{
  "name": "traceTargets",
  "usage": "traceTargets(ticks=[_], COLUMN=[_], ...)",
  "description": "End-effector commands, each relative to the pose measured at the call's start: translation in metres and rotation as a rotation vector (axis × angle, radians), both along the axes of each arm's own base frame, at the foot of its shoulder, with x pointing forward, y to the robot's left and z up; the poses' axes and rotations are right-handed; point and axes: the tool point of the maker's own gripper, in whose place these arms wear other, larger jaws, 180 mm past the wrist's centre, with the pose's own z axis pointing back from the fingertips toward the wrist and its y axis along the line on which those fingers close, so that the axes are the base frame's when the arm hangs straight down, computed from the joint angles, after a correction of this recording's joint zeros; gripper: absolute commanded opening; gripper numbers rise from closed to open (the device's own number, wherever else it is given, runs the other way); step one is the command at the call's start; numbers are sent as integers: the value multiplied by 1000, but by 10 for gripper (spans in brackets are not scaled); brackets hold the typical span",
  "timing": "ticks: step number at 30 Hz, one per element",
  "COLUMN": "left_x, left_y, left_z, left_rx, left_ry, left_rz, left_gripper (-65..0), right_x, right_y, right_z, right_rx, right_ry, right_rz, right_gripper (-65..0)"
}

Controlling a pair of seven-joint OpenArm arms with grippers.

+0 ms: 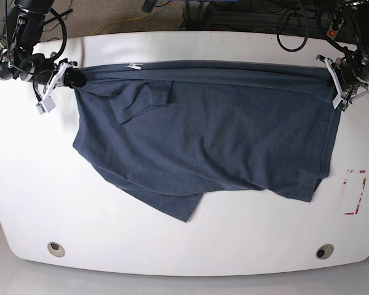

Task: Fold the T-shirt properly
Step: 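Adjust both grippers' grasp on the shirt edge and pull it taut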

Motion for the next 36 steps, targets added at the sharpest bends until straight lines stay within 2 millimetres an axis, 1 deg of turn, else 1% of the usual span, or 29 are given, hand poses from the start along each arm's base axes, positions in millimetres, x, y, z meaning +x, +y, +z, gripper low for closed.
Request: traceTargets(ticks=[1, 4, 6, 7, 9, 13, 14, 17, 20, 22, 23, 24, 25, 27, 28, 29, 30, 31, 32, 33, 34, 35, 36], left_x=[6, 20, 27, 30, 37, 53, 54, 51, 62, 60, 58, 57, 58, 63, 66, 69, 70, 71, 72, 74, 76, 78, 80], left_y=[15, 10, 6, 9, 11, 11, 11, 16, 20, 23, 24, 25, 24, 20, 18, 16, 16, 16, 17, 17, 18, 18, 18], left_z=[14, 22, 26, 28, 33, 44, 43, 29, 27, 19, 15, 12, 10, 7, 6, 4, 2, 0, -2, -3, -3, -3, -3], left_rx=[70, 62, 50, 52, 57, 53, 49, 22, -3, -16, -25, -30, -38, -52, -55, -62, -70, -75, -81, -88, -95, -100, -106], left_ry=[-20, -66, -92, -102, -122, -168, -168, -131, -141, -118, -108, -101, -101, -101, -99, -95, -90, -85, -82, -81, -82, -83, -87], left_rz=[7, 5, 12, 19, 27, 31, 35, 62, 85, 99, 107, 110, 110, 100, 95, 93, 95, 101, 106, 111, 116, 119, 122], left_gripper=[-650, -650, -650, -650, -650, -650, -650, -650, -650, -650, -650, -650, -643, -575, -529, -460, -374, -299, -222, -153, -100, -68, -51], right_x=[13, 19, 30, 34, 36, 52, 53, 61, 66, 67, 70, 72, 73, 76, 76, 76, 77, 80, 80, 80, 81, 81, 79], right_y=[-4, -4, -5, -5, -7, -10, -10, -11, -13, -14, -14, -14, -14, -15, -16, -17, -19, -21, -23, -23, -23, -23, -22], right_z=[17, 25, 32, 34, 31, 32, 32, 30, 27, 25, 25, 26, 25, 26, 26, 25, 24, 25, 25, 26, 28, 32, 34], right_rx=[-34, -45, -49, -47, -34, -6, -1, 18, 41, 52, 61, 65, 70, 78, 75, 63, 46, 29, 18, 15, 19, 21, 19], right_ry=[-70, -105, -134, -145, -135, -149, -150, -151, -142, -138, -145, -150, -154, -165, -168, -165, -163, -165, -162, -163, -169, -179, -180], right_rz=[6, 0, -4, -6, -18, -44, -48, -63, -81, -91, -100, -105, -110, -121, -123, -124, -124, -122, -122, -122, -121, -115, -104], right_gripper=[-650, -650, -650, -650, -650, -650, -650, -650, -650, -650, -640, -617, -575, -458, -403, -336, -274, -230, -193, -174, -170, -170, -170])
